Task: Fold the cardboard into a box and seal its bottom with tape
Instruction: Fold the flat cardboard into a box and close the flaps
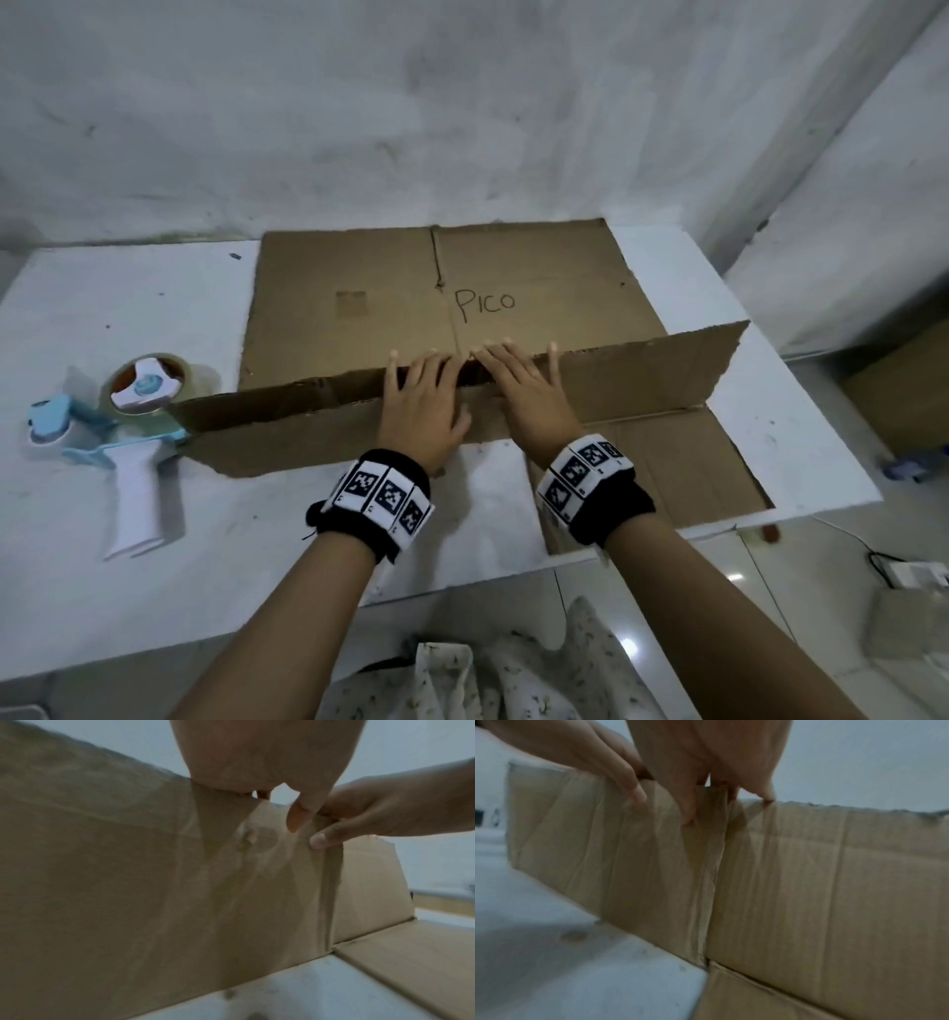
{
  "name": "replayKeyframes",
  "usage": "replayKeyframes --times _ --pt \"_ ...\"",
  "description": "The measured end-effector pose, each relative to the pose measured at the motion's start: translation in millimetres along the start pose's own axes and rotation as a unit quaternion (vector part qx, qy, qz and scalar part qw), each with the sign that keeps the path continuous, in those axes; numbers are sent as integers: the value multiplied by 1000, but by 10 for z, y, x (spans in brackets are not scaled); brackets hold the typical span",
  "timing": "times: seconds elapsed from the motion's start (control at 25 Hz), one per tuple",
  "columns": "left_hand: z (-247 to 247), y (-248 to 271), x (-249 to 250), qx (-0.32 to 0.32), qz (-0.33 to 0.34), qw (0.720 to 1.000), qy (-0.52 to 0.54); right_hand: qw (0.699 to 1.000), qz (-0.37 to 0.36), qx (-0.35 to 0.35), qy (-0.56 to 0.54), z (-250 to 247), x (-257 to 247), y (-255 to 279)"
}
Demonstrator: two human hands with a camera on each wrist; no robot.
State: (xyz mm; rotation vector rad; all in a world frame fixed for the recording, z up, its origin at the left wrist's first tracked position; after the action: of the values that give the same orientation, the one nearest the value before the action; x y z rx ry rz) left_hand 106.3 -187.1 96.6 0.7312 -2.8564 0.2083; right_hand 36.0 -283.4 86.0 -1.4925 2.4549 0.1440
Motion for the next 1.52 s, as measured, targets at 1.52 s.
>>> replayKeyframes --times 1.52 --pt "-1497 -443 512 292 -92 948 -82 982 -87 140 86 -2147 859 -342"
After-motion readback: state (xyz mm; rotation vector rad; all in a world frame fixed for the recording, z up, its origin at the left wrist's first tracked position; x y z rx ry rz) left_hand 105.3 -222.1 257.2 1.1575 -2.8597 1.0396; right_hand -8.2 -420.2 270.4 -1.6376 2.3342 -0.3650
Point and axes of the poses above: each hand's wrist, its own y-axis away from the middle knuckle, its own z-axis out of the palm, x = y × z, the point moved 6 cm from there along -y, towards the middle knuckle, and after that the axes turned 7 degrees about z, right-handed, at the moved point
